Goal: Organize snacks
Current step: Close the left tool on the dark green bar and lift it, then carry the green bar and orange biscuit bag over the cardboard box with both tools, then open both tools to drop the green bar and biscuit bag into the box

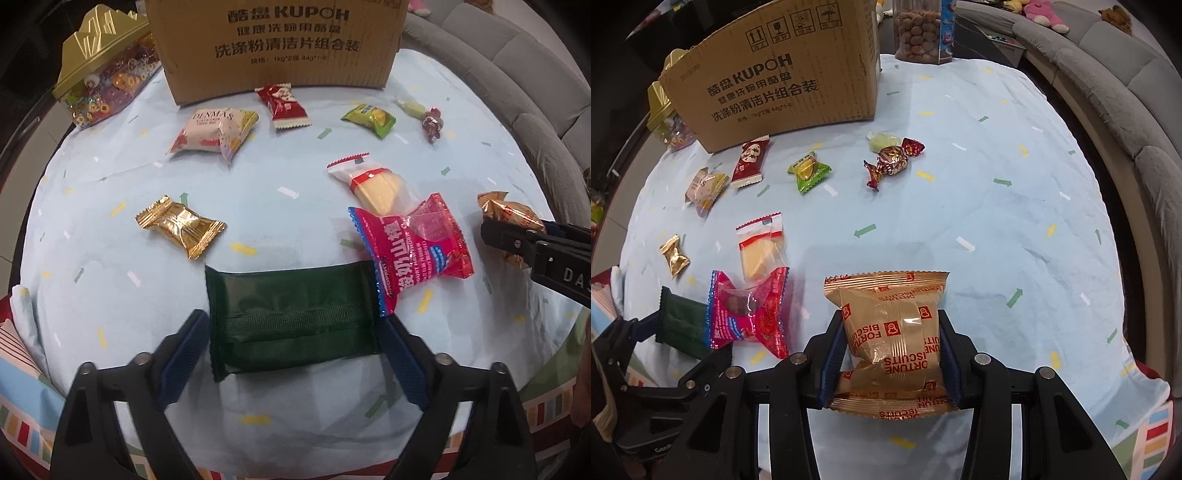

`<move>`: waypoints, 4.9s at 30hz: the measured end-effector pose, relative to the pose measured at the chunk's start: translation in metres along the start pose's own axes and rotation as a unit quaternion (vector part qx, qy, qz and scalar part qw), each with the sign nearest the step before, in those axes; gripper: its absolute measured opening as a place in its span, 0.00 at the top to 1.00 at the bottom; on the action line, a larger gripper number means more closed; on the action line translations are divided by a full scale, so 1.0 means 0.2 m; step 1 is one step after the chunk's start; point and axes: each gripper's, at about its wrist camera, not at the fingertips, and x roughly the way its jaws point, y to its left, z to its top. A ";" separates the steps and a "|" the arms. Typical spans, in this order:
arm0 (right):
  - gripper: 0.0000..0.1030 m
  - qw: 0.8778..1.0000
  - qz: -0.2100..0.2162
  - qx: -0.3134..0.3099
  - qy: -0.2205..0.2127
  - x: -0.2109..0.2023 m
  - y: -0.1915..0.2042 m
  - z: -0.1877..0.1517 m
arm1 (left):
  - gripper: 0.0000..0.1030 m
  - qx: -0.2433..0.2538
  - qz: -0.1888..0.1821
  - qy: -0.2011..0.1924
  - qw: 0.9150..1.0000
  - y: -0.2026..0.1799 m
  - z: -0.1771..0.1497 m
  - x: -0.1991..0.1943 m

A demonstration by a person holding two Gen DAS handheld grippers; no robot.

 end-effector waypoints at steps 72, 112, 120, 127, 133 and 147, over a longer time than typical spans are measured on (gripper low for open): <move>0.55 0.998 0.006 -0.026 -0.057 -0.31 0.15 0.13 | 0.84 0.003 0.003 -0.130 0.991 0.13 0.16 -0.44; 0.55 0.986 0.008 -0.030 -0.165 -0.64 0.33 0.75 | 0.84 -0.022 0.012 -0.225 0.974 0.28 0.82 -0.73; 0.55 0.984 0.006 -0.031 -0.178 -0.66 0.35 0.91 | 0.84 -0.027 0.015 -0.239 0.970 0.33 0.98 -0.74; 0.55 0.983 0.001 -0.031 -0.183 -0.64 0.36 1.03 | 0.84 -0.026 0.022 -0.245 0.969 0.36 1.10 -0.72; 0.55 0.983 -0.002 -0.033 -0.179 -0.58 0.37 1.11 | 0.84 -0.027 0.023 -0.239 0.970 0.38 1.18 -0.65; 0.55 0.987 0.004 -0.042 -0.157 -0.44 0.41 1.20 | 0.82 -0.038 0.012 -0.209 0.977 0.41 1.25 -0.50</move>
